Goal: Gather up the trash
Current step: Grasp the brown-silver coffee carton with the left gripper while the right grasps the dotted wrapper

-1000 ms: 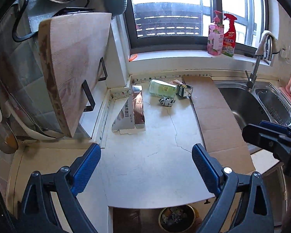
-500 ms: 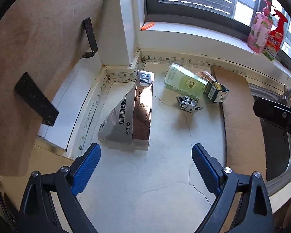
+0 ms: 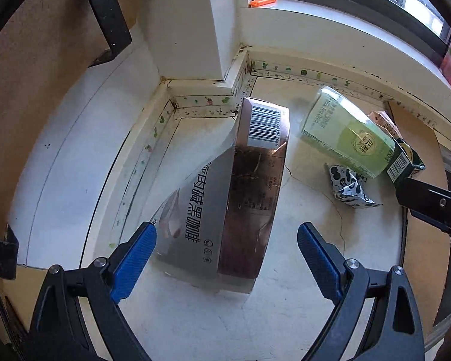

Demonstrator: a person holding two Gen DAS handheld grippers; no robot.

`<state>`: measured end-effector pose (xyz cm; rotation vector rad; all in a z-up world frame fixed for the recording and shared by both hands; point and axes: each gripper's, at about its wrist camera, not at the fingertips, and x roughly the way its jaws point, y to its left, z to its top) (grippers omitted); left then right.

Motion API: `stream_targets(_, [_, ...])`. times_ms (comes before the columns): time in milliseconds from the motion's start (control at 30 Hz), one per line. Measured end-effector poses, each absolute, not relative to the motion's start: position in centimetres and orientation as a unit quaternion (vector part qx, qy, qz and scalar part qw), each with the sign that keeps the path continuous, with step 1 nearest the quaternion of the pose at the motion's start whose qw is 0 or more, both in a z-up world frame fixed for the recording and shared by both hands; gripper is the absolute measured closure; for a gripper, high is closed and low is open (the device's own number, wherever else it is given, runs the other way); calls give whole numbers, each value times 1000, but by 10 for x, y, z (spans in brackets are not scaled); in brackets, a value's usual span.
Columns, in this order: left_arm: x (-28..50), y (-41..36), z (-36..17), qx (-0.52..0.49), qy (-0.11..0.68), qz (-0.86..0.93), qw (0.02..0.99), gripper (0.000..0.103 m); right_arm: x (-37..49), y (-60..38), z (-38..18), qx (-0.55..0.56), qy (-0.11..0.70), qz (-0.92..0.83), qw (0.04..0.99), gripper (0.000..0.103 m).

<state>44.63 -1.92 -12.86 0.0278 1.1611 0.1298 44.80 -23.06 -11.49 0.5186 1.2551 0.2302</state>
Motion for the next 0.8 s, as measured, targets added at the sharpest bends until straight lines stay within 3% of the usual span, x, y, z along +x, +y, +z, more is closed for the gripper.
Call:
stream_targets(200, [457, -13, -144, 4, 556, 70, 828, 9, 467, -219, -133, 237, 594, 92, 763, 39])
stream_targets(333, [462, -8, -154, -5, 565, 66, 822, 21, 475, -209, -140, 219, 599, 80, 766, 39])
stream_targets(500, [461, -6, -153, 0, 558, 71, 827, 29, 482, -201, -151, 197, 610, 62, 765, 39])
stream_targets(600, [460, -9, -148, 11, 551, 77, 831, 39, 485, -198, -158, 185, 616, 52, 764, 47])
stream_targets(633, [458, -11, -145, 16, 547, 80, 833, 46, 486, -198, -160, 182, 619, 53, 762, 57])
stream_targets(800, [453, -21, -134, 45, 535, 90, 839, 67, 483, -197, -164, 179, 621, 54, 762, 60])
